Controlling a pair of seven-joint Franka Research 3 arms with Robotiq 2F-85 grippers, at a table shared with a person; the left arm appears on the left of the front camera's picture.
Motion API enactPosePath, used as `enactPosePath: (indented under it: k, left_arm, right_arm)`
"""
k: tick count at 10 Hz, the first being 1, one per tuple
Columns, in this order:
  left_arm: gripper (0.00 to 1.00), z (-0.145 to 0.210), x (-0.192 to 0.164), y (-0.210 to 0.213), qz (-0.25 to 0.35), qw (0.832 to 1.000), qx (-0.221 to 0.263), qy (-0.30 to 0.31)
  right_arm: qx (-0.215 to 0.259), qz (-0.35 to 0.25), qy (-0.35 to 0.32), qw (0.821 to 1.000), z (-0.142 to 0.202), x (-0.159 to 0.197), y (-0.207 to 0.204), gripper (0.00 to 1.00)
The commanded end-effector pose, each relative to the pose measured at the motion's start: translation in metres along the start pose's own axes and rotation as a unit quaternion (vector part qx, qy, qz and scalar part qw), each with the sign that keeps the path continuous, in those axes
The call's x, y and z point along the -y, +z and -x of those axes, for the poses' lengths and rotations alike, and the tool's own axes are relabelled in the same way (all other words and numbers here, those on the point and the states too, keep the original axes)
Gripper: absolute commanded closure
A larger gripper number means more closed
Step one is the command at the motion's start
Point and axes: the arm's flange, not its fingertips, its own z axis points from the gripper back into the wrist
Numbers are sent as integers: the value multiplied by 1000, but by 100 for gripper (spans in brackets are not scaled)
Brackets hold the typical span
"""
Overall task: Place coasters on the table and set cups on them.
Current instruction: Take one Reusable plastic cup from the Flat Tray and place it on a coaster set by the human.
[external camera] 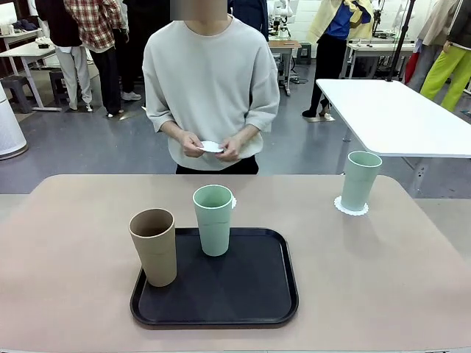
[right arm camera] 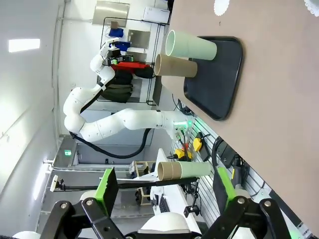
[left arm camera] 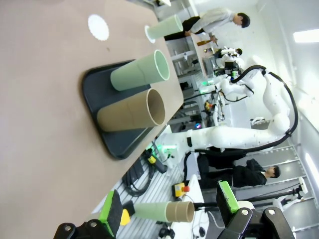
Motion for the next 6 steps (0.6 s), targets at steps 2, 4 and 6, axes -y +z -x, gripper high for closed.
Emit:
enactPosePath:
  k: [2,4,6]
  left_arm:
    - [0,1,1,2,6,1000,2,-3]
    - [0,1,1,2,6,1000,2,-3]
    - [0,1,1,2,6,1000,2,-3]
  right_arm:
    - [11,-6,1,1000,-2,-1,1,0]
    - [11,-6,1,1000,-2,-1,1,0]
    - [11,-6,1,1000,-2,-1,1,0]
